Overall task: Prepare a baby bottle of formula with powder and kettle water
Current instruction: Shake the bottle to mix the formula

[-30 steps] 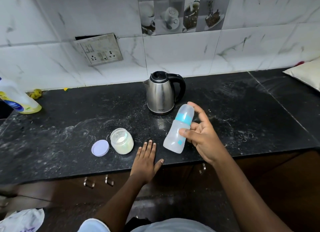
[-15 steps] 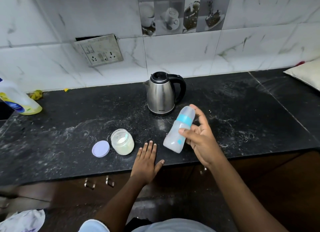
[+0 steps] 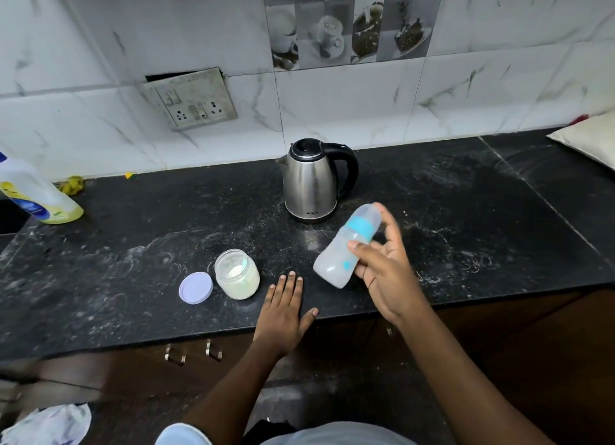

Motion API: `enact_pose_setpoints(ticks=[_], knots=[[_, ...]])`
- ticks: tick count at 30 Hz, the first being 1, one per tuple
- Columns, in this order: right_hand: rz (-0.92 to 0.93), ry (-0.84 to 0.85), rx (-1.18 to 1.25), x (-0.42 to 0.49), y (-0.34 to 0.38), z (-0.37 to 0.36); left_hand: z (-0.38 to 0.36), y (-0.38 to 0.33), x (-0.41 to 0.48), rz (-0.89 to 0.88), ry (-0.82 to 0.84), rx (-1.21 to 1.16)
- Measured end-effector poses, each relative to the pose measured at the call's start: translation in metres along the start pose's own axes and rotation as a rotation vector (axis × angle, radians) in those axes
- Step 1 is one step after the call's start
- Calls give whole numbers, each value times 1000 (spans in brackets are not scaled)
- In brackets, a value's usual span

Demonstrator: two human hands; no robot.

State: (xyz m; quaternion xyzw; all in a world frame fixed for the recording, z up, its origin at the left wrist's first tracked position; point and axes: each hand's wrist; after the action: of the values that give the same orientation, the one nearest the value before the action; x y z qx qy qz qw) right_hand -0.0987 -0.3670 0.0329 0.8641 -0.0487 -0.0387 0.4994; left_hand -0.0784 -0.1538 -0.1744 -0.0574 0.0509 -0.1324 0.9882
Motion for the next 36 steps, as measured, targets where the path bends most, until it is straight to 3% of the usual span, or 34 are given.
enact_pose_setpoints(ticks=[2,6,10,15,19,23,27,31,34,36], knots=[[-24,56,-32,-3,0,0,0,0,0,0,-2,-1],[56,-103,68,4,-2,2,-1,1,1,-13,-25,0],[-42,100,-75,-1,1,4,-3,3,1,-18,-17,4],[40,-65,40,5,2,2,-2,3,0,-15,-2,10],[-45,118,-59,0,5,7,-3,3,1,-20,-6,0],[28,-16,40,5,5,7,-5,3,1,-15,-23,-7],[-7,64,-27,2,4,4,-5,2,1,-9,-31,8],[36,-45,25,9,4,6,-5,3,1,-14,-46,0],[-22,99,-74,6,5,7,-6,3,2,-13,-48,4],[1,45,-45,7,5,8,-7,2,3,-14,-49,1]])
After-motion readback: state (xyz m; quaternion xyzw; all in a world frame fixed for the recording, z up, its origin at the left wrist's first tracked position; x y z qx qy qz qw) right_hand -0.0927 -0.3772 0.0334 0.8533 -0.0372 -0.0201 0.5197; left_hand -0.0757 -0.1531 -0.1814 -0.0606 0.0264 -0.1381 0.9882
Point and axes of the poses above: each hand's wrist, its own x-axis towards the middle knuckle, its own z-axis out of the back of the hand, y = z × x, and after that the axes turned 4 degrees about z, right-handed
